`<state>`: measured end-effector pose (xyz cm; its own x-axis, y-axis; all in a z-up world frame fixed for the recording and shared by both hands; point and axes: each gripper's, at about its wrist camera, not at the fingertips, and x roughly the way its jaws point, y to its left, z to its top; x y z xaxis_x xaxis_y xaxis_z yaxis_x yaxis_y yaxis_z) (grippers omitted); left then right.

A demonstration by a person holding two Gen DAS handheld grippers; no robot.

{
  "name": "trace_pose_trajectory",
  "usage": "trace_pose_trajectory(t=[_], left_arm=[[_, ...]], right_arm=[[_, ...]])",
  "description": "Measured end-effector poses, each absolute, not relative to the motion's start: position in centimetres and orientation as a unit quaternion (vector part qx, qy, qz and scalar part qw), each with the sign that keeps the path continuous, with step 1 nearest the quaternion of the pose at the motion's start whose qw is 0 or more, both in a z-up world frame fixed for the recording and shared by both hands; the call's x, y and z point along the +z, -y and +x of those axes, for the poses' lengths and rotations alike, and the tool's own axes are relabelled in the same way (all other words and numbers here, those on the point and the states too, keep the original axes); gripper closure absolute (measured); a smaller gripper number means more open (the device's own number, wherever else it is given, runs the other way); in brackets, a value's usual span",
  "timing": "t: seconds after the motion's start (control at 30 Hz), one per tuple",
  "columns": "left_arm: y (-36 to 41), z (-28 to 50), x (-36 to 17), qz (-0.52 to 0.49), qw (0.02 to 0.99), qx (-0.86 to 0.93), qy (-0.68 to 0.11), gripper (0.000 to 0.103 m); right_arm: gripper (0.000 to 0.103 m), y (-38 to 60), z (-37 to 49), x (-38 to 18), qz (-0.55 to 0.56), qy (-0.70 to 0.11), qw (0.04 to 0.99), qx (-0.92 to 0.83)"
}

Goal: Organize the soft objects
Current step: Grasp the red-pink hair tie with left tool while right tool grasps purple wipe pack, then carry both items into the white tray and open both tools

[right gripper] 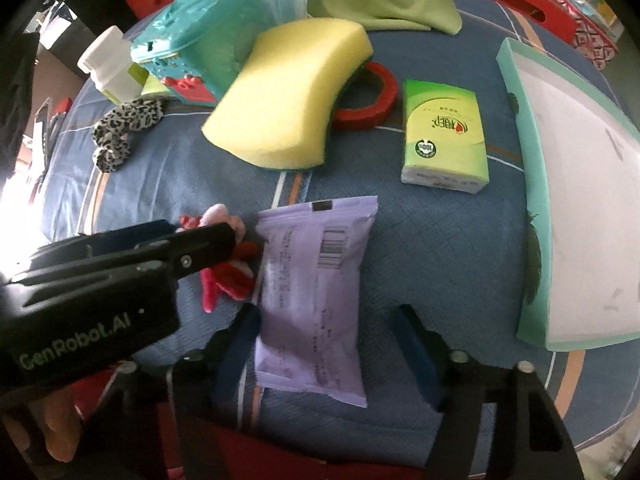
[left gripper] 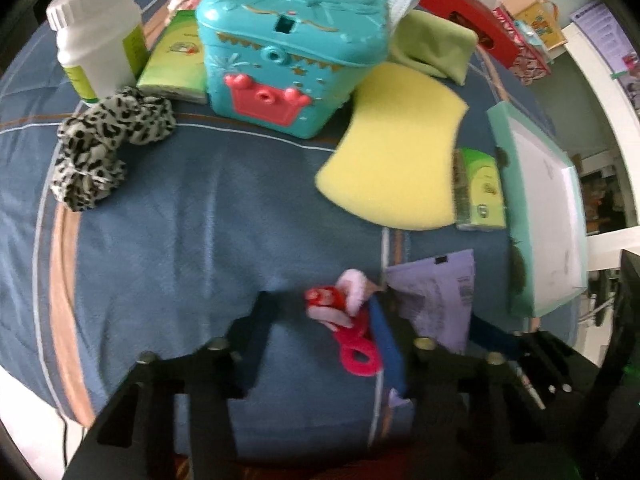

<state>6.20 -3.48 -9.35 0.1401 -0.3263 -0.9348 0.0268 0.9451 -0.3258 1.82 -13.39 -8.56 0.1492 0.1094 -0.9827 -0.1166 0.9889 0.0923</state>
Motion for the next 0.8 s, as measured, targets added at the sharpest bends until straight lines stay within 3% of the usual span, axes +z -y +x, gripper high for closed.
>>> trace_pose_trajectory(t=[0.07,0.2,0.47,0.8], left_arm=[[3.8,6.0,-9.1,-0.131,0.742,-0.131,-0.645,0.073],[3.7,5.8,-9.4,-0.150,0.740,-0.137,-0.641,0.074],[2.2,5.6,-9.5,-0.181,0.739,-0.142,-0.633,0.076],[2.4,5.0,-7.7,-0.154,0.769,-0.148,-0.602,0.078]], right_arm=[[0.049,13.5,1.7,-8.5,0.004,-0.646,0.760,0.076],[0.054,13.8,1.7,-8.3,0.016,-0.645,0.761,0.074],[0.057,15.2,1.9,-8.2,0.026,-0.637,0.767,0.074],[0.058,20.3,0.4,-3.8,0.080,-0.605,0.789,0.071]])
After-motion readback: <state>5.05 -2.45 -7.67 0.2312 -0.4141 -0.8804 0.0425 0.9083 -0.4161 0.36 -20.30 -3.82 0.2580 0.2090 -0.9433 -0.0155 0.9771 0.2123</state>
